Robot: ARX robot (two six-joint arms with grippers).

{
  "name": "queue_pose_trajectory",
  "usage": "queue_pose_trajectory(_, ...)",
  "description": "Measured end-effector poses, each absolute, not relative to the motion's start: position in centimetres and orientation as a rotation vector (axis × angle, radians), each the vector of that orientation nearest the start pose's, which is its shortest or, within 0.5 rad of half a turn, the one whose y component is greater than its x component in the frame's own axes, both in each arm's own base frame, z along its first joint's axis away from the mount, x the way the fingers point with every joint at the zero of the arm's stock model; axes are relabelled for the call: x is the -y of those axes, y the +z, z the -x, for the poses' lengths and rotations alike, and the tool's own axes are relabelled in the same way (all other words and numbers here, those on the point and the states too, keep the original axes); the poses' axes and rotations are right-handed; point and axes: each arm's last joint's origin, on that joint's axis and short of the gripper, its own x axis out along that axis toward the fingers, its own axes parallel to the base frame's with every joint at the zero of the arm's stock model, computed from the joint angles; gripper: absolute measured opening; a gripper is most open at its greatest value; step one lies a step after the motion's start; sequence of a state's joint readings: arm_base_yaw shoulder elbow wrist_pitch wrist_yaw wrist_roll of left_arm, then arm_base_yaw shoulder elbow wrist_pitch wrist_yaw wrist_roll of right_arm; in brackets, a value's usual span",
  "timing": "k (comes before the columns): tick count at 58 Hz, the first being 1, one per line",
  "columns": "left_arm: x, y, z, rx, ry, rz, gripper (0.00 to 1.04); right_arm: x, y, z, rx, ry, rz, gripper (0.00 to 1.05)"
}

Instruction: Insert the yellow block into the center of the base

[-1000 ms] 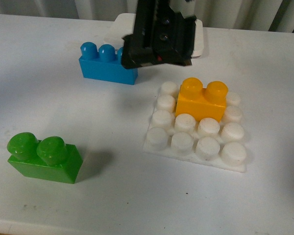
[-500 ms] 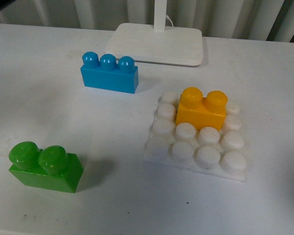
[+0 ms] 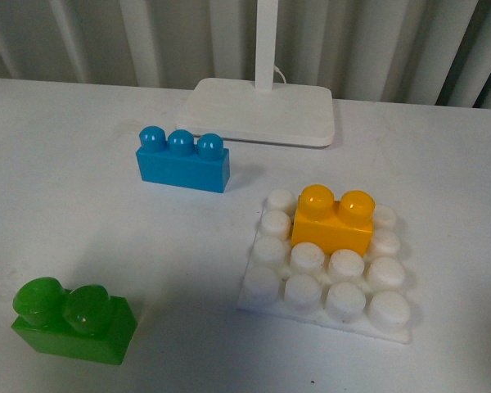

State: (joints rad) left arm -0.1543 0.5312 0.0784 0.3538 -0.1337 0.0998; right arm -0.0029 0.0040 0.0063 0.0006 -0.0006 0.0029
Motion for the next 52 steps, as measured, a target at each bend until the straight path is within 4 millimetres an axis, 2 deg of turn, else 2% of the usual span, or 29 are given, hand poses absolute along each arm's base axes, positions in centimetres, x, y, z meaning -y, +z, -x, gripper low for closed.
queue_pose_trajectory(6,1.2,17.8,-12.8,0.003,-0.001,-0.031,0.57,0.0,16.5,-9.8,0.003,-0.001,-0.003,0.96)
queue_pose_trajectory(15,0.1,16.9,-12.3,0.003,-0.004,-0.015,0.28,0.0,16.5,-9.8,0.003,-0.002,-0.003,0.96)
queue_pose_trajectory(22,0.0,17.1,-12.0,0.015,-0.001,-0.008,0.04,0.0,16.5,-9.8,0.003,0.0,-0.002,0.96)
queue_pose_trajectory(52,0.0,17.0,-10.9,0.016,-0.002,-0.002,0.04,0.0,16.5,-9.8,0.003,-0.002,-0.003,0.96)
